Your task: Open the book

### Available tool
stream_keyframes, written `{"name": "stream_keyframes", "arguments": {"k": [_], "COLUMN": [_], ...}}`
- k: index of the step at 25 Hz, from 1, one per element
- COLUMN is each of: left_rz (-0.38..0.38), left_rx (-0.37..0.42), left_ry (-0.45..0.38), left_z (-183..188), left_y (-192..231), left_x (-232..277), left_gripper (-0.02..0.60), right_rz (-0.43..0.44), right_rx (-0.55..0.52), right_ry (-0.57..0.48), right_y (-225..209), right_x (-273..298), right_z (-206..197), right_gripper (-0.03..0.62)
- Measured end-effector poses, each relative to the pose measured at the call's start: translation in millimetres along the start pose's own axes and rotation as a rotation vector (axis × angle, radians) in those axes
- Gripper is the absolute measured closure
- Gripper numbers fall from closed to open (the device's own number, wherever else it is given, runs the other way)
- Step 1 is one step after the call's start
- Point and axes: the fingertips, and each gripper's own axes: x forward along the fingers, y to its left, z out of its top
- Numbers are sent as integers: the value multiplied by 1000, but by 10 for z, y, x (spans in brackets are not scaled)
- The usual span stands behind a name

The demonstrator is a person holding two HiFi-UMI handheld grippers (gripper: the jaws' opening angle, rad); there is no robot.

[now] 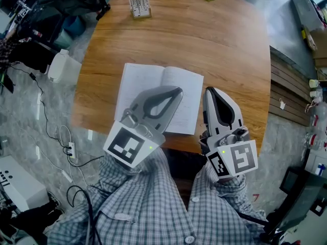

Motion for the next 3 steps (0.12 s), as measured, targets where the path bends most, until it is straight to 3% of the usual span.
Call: {"name": "stream_keyframes", "arguments": {"k": [3], "left_rz": [-1], "left_rx": [-4], "left_ry": [3], "left_z": [-34], "left_y": [36], "left_x": [14], "left_gripper": [571], "right_rz": [3], "right_rx": [8], "right_ry": [5], "right_y": [-12], "right_x": [49], "right_z": [-37], "right_gripper": [574]}}
